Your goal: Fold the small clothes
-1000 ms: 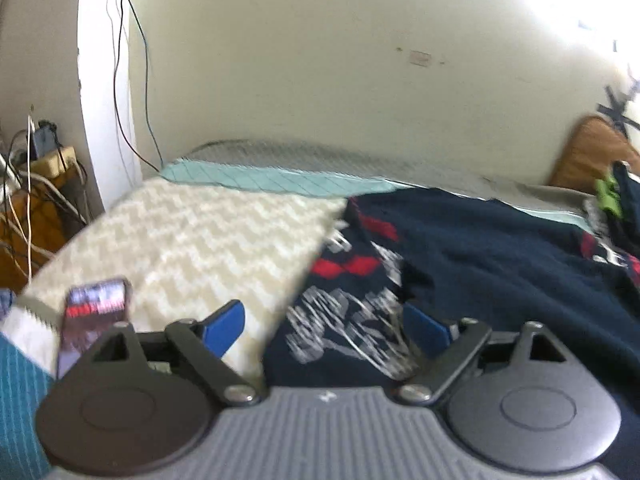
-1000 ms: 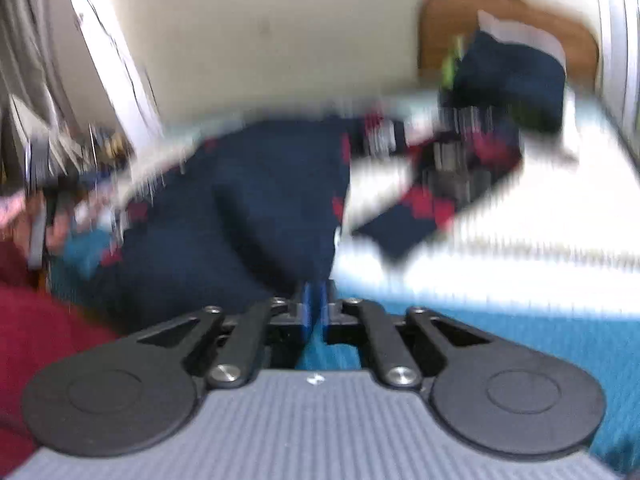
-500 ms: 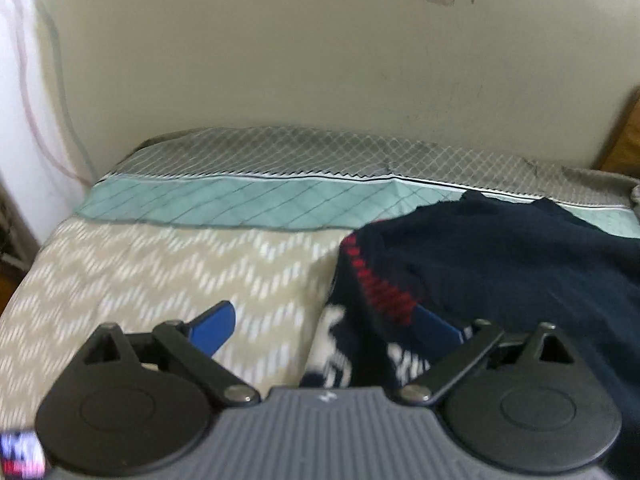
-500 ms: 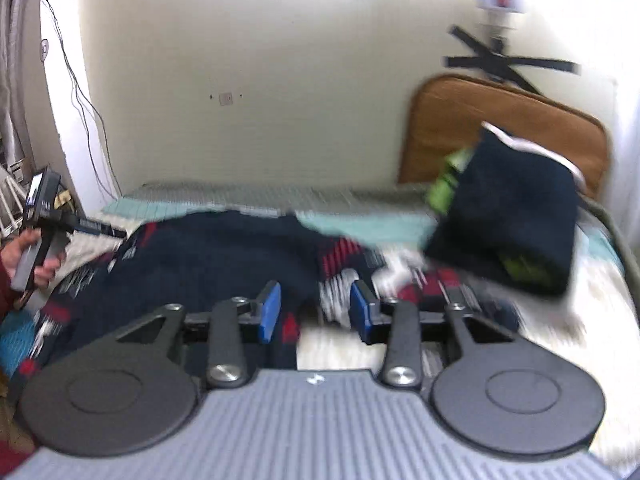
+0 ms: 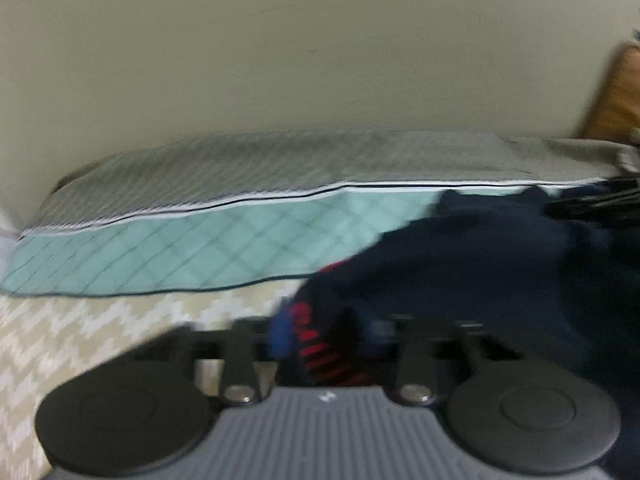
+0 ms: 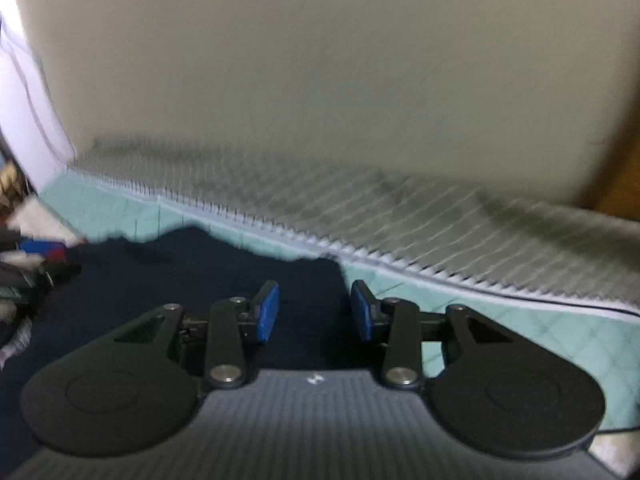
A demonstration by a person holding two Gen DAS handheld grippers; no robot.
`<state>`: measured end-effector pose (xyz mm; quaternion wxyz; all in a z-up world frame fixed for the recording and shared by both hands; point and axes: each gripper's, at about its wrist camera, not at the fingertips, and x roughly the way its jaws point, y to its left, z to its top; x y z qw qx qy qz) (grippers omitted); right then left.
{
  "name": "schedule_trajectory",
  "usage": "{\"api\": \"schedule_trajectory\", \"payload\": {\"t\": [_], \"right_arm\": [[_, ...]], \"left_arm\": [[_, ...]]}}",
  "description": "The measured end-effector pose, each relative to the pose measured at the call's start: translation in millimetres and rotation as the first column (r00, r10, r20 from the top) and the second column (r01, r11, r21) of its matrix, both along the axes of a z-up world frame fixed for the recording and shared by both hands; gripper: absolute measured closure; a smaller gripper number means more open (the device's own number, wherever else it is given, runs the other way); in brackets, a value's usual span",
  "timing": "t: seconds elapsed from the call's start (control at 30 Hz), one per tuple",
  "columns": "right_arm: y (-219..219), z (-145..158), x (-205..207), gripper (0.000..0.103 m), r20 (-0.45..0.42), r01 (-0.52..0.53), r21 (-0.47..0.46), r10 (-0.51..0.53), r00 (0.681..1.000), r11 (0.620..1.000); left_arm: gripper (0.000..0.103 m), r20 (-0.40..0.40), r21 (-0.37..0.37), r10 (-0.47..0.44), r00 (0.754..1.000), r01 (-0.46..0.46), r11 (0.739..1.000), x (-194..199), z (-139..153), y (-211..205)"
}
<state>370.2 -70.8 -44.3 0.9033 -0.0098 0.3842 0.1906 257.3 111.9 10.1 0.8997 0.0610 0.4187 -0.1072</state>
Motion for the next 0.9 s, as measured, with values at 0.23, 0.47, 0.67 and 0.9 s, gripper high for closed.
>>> {"api": "schedule_trajectory", "payload": {"t": [0.23,0.47,0.67,0.9], "right_arm": [[-15.7,50.0,-14.2,0.095,0.231,0.120,0.000,-0.117,0.966,0.993],[-30.5,8.3,26.0,0.082,0.112,0.295,-0.099,-0.284,0.952,0.950],[-40.5,26.1,-26.3,0.071,0.113,0.294,0.061,-0.299,0.947,0.954],[12.8,68.6,-128.0,0.072,0.050,-0.063,0.384,0.047,0.998,0.921]], "left_arm": [[0.094,0.139,0.082,-0.024,0.990,0.013,0.997,13.2,23.8,-23.7],[0.092,0.088,0.188,-0.008,0.996,-0.009,0.982,57.5,-1.0,-59.8],[0.068,0.148,0.208,0.011,0.989,-0.042,0.977,29.5,14.7,-36.2],[0.054,0.155,-0.056,0.165,0.974,-0.158,0.986,-42.5,75.1,54.6]]}}
